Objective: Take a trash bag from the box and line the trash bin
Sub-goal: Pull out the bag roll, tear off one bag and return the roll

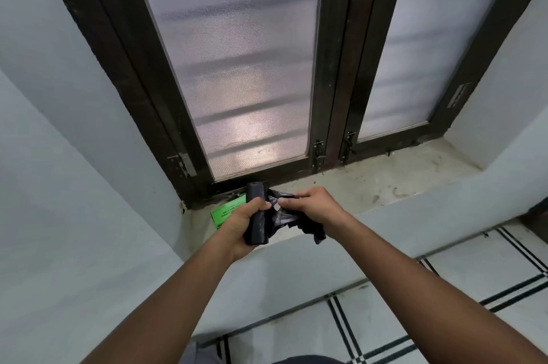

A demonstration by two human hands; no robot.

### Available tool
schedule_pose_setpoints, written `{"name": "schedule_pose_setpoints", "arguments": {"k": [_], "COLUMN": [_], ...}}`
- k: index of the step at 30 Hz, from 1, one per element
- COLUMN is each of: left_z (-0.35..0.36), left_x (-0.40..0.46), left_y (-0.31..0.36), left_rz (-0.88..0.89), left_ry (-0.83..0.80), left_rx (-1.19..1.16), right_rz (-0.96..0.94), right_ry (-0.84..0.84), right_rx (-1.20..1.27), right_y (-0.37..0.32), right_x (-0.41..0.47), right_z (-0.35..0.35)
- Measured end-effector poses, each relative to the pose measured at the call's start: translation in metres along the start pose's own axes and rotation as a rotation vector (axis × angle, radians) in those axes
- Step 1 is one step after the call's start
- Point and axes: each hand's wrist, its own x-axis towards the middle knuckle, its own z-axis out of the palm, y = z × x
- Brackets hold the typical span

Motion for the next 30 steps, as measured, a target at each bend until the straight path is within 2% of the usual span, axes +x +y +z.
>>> {"name": "schedule_pose_setpoints", "arguments": {"k": [4, 9, 13, 18, 30], "left_z": [0.002, 0.008, 0.012, 0.007, 0.012], "left_x": [-0.001, -0.002, -0.007, -0.009, -0.012], "left_y": [-0.001, -0.001, -0.002, -0.007, -0.008], "left_rz": [-0.011, 0.007, 0.008, 0.012, 0.078], "left_ry": [-0.019, -0.014, -0.020, -0.009, -0.021], "left_rx": [0.063, 0.100, 0.060, 0.008, 0.066], "right_rz": [0.017, -0.099, -0.108, -0.066, 0.023], "right_ry": [-0.032, 0.182, 0.260, 0.246, 0.238], "right_rx": [0.028, -0.154, -0.173, -0.178, -0.155], "right_y": [0.004, 0.006, 0.004, 0.003, 0.004], "right_x": [0.000, -0.003, -0.004, -0.003, -0.003], "right_z": [-0.004, 0.002, 0.009, 0.012, 0.014]}}
